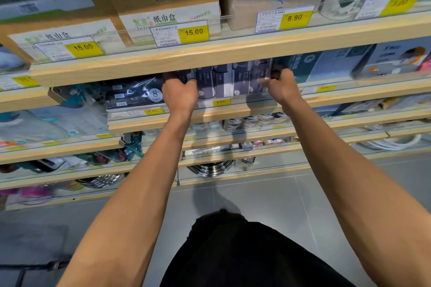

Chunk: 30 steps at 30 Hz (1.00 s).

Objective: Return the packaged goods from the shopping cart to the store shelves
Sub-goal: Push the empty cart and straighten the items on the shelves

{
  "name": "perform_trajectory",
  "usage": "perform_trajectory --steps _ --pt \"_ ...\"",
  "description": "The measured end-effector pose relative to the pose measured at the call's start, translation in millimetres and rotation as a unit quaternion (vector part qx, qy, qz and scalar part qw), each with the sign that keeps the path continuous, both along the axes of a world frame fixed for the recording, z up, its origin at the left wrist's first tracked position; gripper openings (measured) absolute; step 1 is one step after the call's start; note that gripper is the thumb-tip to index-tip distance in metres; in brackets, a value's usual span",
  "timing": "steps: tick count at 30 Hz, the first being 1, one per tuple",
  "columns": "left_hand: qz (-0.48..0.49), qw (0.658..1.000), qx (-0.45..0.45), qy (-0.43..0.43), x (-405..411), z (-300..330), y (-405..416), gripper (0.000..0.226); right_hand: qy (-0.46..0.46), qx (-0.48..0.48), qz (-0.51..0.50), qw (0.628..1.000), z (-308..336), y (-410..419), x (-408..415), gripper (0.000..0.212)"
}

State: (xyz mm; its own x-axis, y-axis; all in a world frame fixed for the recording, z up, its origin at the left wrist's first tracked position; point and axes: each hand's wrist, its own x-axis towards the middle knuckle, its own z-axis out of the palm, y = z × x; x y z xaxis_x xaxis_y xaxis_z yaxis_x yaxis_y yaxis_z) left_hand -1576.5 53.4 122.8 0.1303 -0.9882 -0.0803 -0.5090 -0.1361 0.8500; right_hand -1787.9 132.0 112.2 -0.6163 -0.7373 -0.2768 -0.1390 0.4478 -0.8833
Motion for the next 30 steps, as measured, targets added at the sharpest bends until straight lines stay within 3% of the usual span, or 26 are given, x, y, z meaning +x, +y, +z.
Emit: perform_trajectory --steps 6,10,15,23,30 --pt "0.009 0.994 0.059 0.096 -2.8 11.1 -1.2 0.015 0.034 0.009 -0.013 0.999 -12.8 0.7 -12.6 0.05" --pt "0.006 0.989 0.066 0.131 0.3 10.2 -2.5 0.002 0.074 -0.003 -0.026 0.997 -17.9 5.4 -18.3 0.036" --pt "-0.011 0.99 0.079 0.117 6.2 7.9 -4.9 0.007 0.088 0.002 0.004 0.996 -21.5 8.4 -21.6 0.037" --pt "-0.01 0.996 -0.061 0.062 30.7 -21.6 22.1 0.024 0.095 -0.032 0.031 0.995 -19.1 9.9 -1.6 0.033" --pt "0.013 0.991 -0.059 0.12 22.4 -32.7 13.3 0.046 0.11 -0.078 0.011 0.991 -23.7 20.7 1.0 0.041"
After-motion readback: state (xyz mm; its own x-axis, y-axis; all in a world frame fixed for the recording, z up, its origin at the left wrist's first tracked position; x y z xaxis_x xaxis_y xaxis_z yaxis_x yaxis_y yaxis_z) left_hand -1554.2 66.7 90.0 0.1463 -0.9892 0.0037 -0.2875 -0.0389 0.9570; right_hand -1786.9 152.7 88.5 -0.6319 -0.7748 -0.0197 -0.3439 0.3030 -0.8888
